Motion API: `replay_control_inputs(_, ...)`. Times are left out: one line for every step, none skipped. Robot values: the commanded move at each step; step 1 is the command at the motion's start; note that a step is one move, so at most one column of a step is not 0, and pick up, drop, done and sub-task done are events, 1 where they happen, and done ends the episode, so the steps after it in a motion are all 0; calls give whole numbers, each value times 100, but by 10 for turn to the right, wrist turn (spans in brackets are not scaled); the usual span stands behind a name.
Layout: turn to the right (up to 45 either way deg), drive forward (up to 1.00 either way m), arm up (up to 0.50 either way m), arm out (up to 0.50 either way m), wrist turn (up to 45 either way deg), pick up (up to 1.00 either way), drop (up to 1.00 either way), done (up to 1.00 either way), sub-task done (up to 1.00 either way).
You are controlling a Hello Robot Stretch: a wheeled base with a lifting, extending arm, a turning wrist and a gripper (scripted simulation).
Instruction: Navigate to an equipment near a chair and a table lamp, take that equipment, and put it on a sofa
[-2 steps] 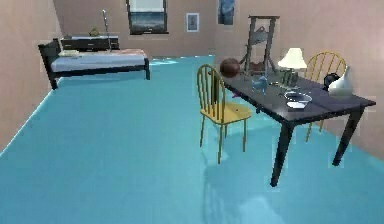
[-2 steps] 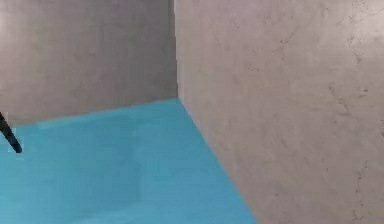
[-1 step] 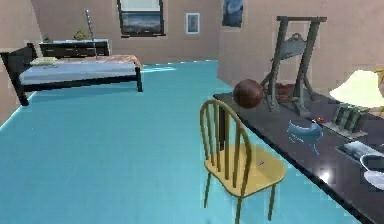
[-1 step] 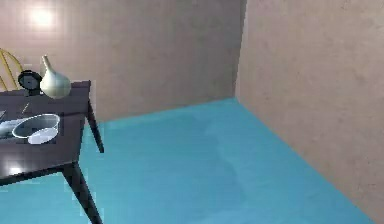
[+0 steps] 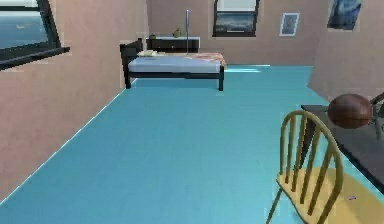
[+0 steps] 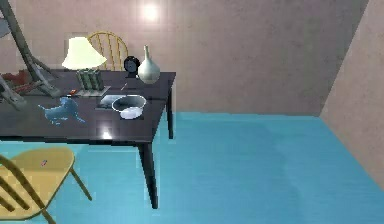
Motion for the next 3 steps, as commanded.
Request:
replay_control_inputs(0, 5, 0, 0, 0, 0, 0, 0, 0)
replay_control_inputs(450, 0, 0, 0, 0, 0, 0, 0, 0)
replay_control_inputs(450, 0, 0, 0, 0, 0, 0, 0, 0)
